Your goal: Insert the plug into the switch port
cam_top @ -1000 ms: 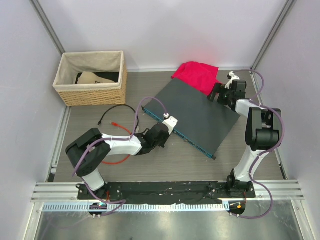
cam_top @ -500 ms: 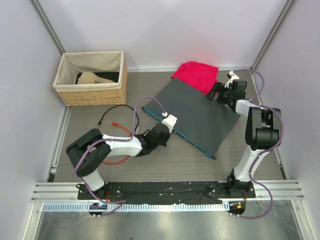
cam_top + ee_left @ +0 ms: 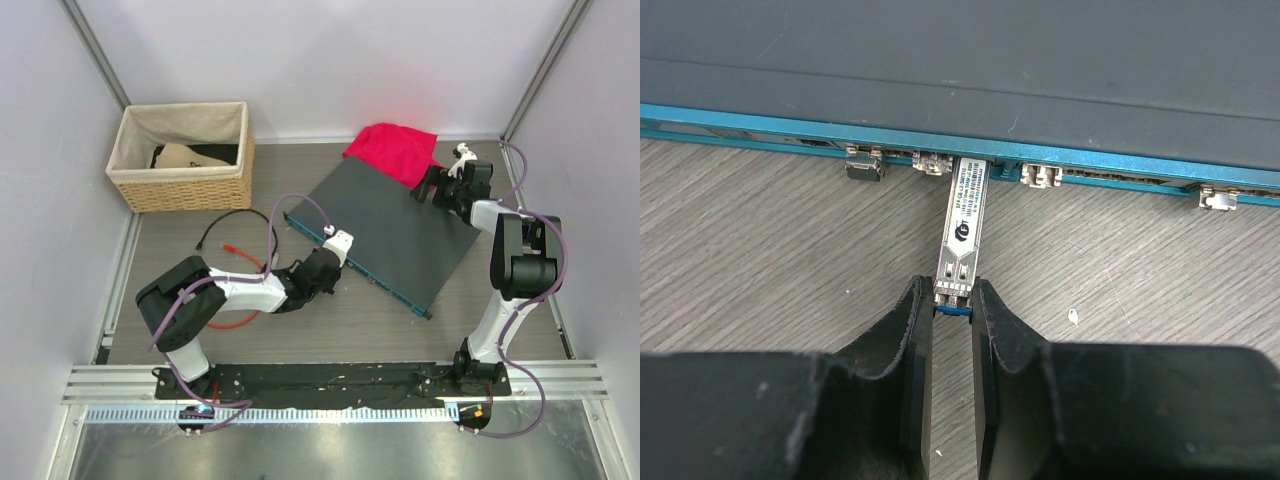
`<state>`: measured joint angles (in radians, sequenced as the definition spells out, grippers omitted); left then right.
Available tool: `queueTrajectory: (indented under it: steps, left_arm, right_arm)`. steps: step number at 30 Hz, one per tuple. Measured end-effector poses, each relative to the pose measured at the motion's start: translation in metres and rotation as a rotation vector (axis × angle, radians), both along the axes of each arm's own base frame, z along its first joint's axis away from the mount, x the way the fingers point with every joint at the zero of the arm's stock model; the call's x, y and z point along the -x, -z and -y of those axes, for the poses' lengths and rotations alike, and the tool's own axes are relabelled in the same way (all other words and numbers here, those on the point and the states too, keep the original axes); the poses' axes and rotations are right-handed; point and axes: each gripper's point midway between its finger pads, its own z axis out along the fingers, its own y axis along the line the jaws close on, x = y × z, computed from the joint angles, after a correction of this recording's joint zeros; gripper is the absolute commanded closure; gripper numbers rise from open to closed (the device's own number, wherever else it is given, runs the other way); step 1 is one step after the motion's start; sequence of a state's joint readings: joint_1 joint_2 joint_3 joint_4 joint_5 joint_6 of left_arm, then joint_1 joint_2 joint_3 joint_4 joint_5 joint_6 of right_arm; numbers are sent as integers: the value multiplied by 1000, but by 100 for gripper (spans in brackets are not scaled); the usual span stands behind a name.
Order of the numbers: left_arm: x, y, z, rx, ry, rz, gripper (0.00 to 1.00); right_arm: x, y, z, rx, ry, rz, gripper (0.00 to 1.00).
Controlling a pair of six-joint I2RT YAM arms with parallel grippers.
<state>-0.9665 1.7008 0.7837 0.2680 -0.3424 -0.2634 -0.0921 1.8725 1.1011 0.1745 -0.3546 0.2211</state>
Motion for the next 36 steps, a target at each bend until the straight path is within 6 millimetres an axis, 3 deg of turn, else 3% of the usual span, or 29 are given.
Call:
queueTrajectory:
  steps: [36]
  left_arm:
    - [-2, -9, 2, 28, -18, 13, 100]
  right_arm:
    - [-1, -2, -3, -21, -3, 12, 5]
